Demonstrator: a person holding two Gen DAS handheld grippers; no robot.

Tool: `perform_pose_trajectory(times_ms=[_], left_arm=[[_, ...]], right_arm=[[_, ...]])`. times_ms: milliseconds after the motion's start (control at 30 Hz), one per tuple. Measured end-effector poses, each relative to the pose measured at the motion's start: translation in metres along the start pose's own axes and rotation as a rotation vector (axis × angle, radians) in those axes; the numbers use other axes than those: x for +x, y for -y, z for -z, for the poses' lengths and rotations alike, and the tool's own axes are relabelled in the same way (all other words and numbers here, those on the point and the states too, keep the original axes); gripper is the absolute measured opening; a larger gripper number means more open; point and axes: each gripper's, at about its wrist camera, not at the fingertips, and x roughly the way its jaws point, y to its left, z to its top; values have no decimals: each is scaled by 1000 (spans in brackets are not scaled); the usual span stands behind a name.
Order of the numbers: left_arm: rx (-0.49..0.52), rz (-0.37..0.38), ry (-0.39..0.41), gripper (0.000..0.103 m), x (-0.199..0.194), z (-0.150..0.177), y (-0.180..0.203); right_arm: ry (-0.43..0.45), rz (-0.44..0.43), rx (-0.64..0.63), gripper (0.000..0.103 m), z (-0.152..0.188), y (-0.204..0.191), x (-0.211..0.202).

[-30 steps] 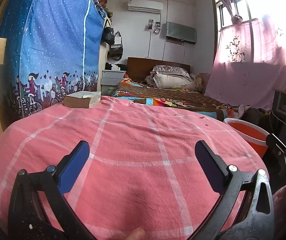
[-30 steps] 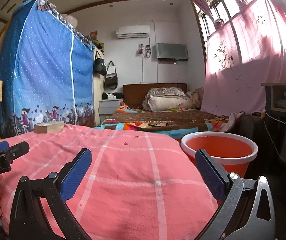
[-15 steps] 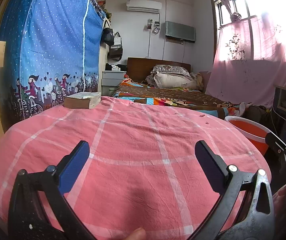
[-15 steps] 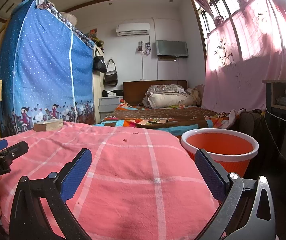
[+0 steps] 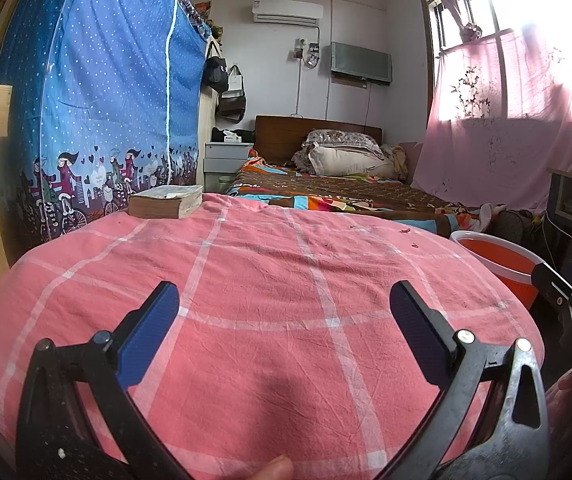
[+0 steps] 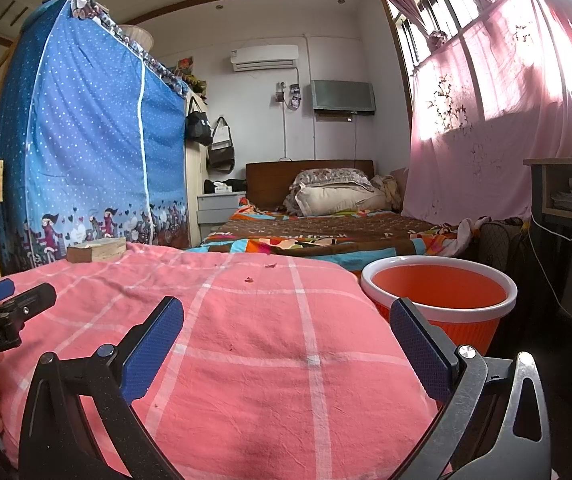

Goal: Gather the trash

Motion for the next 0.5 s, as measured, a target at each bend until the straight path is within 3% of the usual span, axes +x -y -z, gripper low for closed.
perform_pose_trajectory(times_ms=[500], left_arm=[[0,0,-1,103,0,0,1]], right_arm=[[-2,-2,-1,103,1,2,0]])
